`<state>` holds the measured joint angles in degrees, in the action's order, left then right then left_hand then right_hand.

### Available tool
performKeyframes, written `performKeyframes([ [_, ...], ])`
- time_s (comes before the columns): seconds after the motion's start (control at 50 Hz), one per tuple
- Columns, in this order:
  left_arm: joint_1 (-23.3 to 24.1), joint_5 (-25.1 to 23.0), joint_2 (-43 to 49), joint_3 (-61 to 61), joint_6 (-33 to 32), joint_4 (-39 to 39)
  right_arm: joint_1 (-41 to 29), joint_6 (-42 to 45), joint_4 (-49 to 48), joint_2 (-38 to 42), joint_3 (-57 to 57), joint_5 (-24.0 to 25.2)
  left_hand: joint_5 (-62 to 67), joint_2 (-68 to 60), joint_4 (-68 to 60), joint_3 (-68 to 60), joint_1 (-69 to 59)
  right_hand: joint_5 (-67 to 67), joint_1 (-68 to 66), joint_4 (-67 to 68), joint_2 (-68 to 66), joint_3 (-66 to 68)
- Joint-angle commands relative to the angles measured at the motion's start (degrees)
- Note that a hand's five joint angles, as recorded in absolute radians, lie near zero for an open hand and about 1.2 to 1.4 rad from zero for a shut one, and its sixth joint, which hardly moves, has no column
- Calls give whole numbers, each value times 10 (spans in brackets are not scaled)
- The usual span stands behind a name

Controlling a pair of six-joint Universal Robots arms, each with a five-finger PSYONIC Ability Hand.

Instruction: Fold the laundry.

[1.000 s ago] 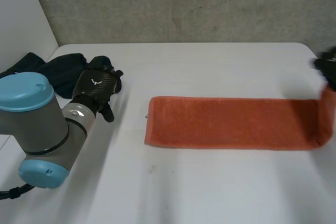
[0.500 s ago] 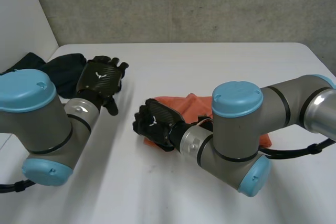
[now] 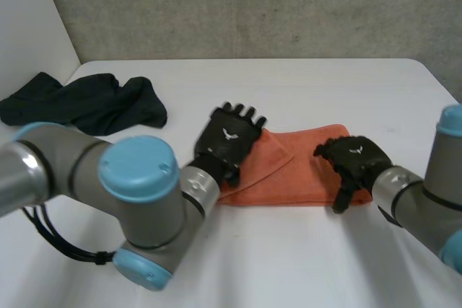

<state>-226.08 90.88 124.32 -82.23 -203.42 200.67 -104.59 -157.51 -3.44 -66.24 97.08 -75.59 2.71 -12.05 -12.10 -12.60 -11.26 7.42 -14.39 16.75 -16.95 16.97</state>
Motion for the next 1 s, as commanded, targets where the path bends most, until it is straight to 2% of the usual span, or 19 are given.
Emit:
performKeyframes([
  [0.02, 19, 3, 55, 39, -2, -4, 10, 50, -46, 1, 43, 13, -13, 7, 7, 12, -1, 101, -132, 108, -106, 106],
  [0.2, 12, 19, 120, 111, -9, -4, 8, 56, -54, 2, 50, 12, -5, -2, -1, 4, -10, 159, -189, 165, -163, 163],
  [0.3, -20, 35, 152, 148, -29, -4, 6, 56, -64, 2, 54, 11, -1, -5, -5, 0, -13, 167, -198, 174, -172, 172],
  [0.36, -36, 49, 173, 176, -64, -4, 7, 56, -67, 2, 56, 10, 7, -14, -13, -8, -21, 171, -201, 177, -175, 175],
  [0.4, -41, 71, 181, 193, -86, -4, 8, 56, -67, 2, 57, 9, 7, -14, -13, -8, -21, 176, -206, 182, -180, 180],
  [0.42, -47, 107, 182, 206, -106, -1, 8, 56, -68, 2, 57, 9, 7, -14, -13, -8, -21, 177, -208, 184, -182, 182],
  [0.5, -84, 169, 168, 208, -126, 12, 10, 56, -68, 2, 57, 8, -8, 1, 2, 7, -6, 187, -218, 194, -192, 192],
  [0.56, -90, 162, 156, 197, -118, 16, 11, 56, -68, 2, 57, 8, -13, 7, 7, 12, -1, 208, -238, 214, -212, 212],
  [0.7, -75, 108, 103, 126, -80, 20, 10, 57, -87, 2, 61, 3, -16, 10, 10, 15, 2, 258, -288, 265, -263, 262],
  [1.0, -55, 103, 66, 57, -62, 19, 34, 99, -107, 3, 72, -34, -18, 12, 12, 17, 4, 325, -356, 332, -330, 330],
])
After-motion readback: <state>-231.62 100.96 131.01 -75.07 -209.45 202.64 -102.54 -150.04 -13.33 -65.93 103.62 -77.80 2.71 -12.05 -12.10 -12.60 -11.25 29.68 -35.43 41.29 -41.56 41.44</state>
